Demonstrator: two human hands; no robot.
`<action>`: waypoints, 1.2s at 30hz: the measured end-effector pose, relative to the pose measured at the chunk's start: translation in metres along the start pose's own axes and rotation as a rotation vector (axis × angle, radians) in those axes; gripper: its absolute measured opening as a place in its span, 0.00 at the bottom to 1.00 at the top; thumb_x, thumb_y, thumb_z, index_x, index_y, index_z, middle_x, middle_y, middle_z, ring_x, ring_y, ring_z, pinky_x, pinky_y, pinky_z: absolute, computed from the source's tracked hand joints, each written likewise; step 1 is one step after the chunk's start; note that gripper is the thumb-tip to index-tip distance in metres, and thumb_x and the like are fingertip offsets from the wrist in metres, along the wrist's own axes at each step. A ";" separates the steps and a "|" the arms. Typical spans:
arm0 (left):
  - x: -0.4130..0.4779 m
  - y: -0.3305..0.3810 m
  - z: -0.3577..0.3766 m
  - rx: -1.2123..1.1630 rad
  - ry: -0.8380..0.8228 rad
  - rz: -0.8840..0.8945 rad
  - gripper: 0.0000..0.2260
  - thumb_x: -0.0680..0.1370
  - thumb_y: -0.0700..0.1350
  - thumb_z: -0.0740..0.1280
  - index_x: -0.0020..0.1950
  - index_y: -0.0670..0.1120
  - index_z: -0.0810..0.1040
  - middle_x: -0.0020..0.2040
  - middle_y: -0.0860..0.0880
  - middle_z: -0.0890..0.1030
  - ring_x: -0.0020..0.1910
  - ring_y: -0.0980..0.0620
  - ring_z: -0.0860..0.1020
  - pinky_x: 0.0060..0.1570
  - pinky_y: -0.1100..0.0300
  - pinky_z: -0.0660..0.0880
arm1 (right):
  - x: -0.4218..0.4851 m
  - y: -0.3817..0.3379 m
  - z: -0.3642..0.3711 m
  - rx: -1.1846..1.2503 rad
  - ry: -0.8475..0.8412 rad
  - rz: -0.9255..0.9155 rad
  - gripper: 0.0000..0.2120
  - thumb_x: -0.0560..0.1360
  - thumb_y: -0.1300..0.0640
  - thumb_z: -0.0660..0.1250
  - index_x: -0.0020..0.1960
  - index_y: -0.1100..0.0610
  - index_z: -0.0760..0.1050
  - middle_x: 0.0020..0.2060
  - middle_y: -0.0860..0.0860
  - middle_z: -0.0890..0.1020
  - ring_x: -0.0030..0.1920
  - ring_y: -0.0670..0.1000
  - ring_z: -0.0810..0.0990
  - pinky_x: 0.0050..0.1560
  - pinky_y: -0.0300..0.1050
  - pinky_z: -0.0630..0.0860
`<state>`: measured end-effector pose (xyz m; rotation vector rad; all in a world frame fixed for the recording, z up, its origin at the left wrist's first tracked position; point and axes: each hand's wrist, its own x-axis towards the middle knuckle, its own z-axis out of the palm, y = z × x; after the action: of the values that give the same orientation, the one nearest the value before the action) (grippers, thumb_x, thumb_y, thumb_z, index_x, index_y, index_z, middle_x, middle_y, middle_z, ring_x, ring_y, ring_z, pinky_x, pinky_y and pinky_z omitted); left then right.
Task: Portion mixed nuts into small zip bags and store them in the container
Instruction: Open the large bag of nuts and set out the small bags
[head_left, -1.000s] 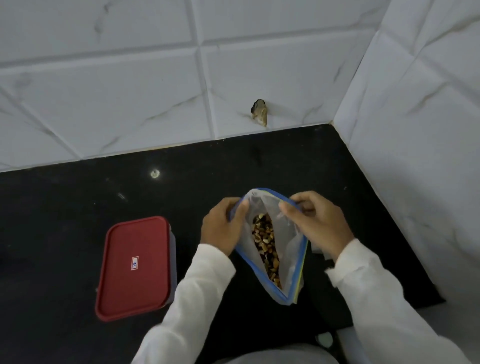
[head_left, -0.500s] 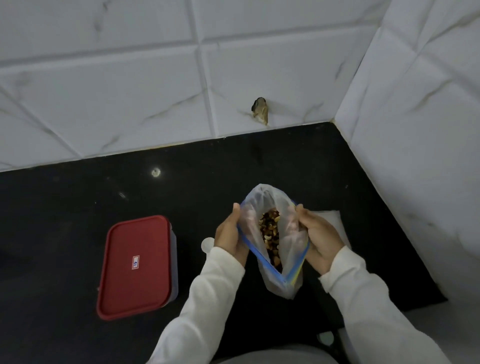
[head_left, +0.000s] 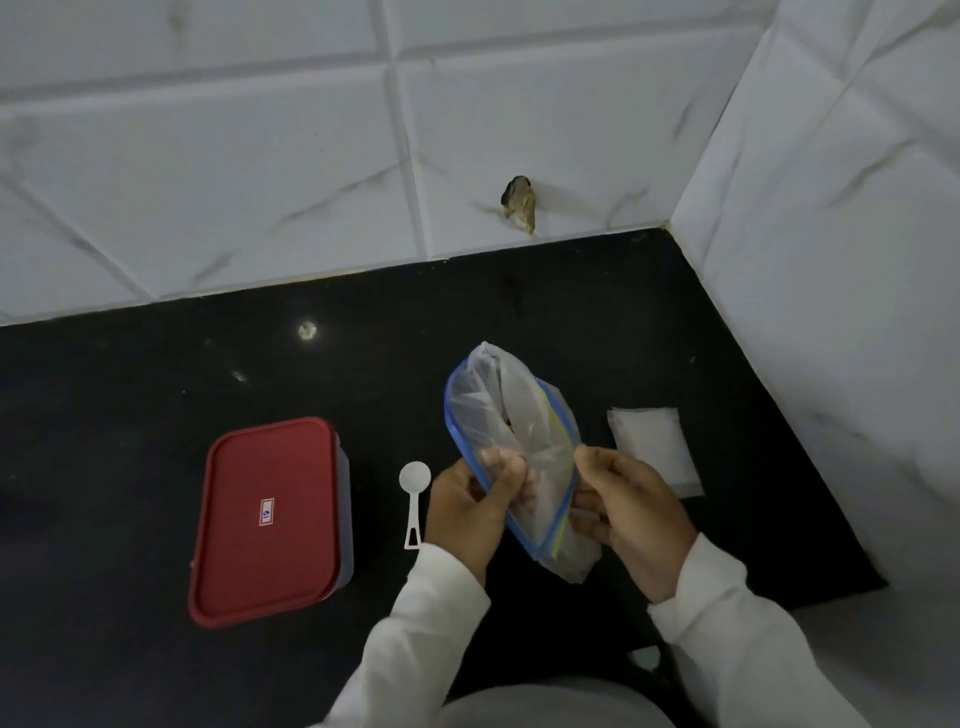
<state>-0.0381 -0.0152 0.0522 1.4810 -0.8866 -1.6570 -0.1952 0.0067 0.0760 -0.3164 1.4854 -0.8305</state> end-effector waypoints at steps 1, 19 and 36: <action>0.001 0.003 0.000 0.026 -0.014 0.023 0.03 0.76 0.42 0.70 0.45 0.43 0.82 0.42 0.44 0.85 0.45 0.47 0.84 0.50 0.54 0.80 | -0.003 -0.002 0.000 -0.026 -0.028 0.031 0.18 0.75 0.43 0.68 0.56 0.56 0.78 0.51 0.57 0.84 0.50 0.54 0.83 0.48 0.50 0.81; -0.011 0.002 0.014 -0.941 -0.059 -0.411 0.15 0.67 0.28 0.62 0.50 0.38 0.77 0.43 0.40 0.79 0.40 0.44 0.80 0.43 0.52 0.81 | 0.002 0.022 0.011 0.940 -0.176 0.021 0.32 0.57 0.73 0.73 0.62 0.68 0.75 0.56 0.68 0.80 0.53 0.66 0.82 0.48 0.62 0.81; 0.003 -0.017 0.009 -1.186 -0.248 -0.498 0.06 0.68 0.34 0.74 0.39 0.40 0.78 0.32 0.48 0.74 0.29 0.54 0.73 0.34 0.59 0.77 | 0.016 0.031 0.015 1.006 -0.189 0.100 0.35 0.53 0.73 0.78 0.60 0.65 0.74 0.44 0.60 0.77 0.50 0.56 0.79 0.63 0.45 0.73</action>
<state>-0.0489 -0.0095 0.0370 0.6538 0.4342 -2.1375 -0.1739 0.0136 0.0456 0.4196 0.7578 -1.3083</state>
